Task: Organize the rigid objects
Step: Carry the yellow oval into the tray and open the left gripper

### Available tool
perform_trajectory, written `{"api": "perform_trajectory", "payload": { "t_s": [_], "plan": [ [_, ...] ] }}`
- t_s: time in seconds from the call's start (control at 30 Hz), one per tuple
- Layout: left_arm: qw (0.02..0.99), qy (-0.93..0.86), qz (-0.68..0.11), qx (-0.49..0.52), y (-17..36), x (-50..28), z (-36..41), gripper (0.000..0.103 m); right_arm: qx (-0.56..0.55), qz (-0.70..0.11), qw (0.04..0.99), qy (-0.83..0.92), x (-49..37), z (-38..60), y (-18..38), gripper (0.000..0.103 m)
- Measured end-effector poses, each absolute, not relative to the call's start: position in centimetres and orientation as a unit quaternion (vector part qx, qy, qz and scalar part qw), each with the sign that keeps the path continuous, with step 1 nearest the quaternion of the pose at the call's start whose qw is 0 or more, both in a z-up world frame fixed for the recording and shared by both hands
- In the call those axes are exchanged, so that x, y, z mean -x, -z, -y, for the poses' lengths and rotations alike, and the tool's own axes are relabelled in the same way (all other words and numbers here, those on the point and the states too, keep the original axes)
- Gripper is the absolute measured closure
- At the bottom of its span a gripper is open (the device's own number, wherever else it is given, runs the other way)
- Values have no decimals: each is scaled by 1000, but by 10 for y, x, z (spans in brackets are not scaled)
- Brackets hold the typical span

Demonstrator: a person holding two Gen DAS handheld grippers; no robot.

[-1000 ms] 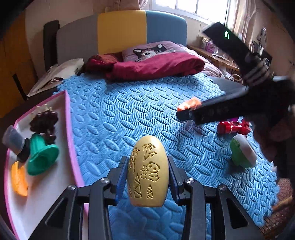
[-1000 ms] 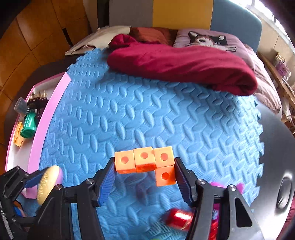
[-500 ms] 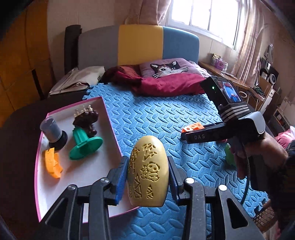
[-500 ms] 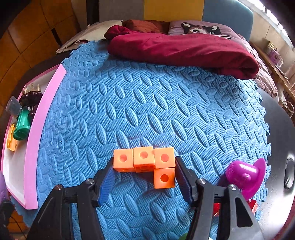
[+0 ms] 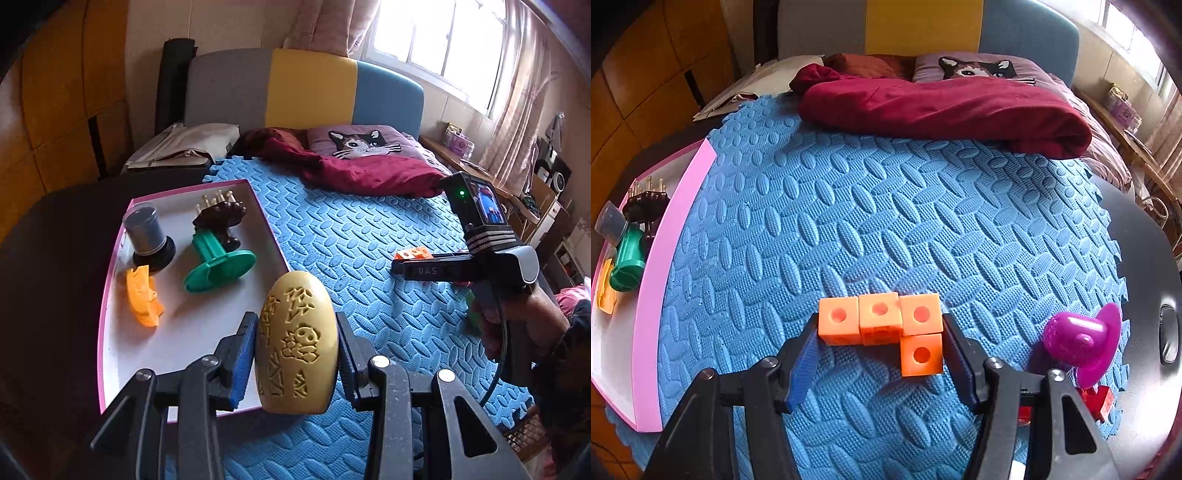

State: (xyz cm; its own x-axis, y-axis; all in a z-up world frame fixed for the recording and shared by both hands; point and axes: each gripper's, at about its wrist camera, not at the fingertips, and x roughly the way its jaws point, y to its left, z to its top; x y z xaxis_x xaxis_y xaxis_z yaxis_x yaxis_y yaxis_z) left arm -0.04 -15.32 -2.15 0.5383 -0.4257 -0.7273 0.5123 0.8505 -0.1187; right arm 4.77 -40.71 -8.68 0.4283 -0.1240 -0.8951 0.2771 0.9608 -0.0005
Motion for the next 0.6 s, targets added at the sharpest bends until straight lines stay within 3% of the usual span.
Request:
{"api": "perform_trajectory", "payload": {
  "t_s": [0.4, 0.6],
  "plan": [
    [865, 223, -447, 54, 30, -23, 55, 62, -70, -503, 854, 118, -41, 407, 86, 41],
    [848, 228, -472, 74, 44, -34, 60, 62, -69, -495, 858, 117, -36, 406, 86, 41]
  ]
}}
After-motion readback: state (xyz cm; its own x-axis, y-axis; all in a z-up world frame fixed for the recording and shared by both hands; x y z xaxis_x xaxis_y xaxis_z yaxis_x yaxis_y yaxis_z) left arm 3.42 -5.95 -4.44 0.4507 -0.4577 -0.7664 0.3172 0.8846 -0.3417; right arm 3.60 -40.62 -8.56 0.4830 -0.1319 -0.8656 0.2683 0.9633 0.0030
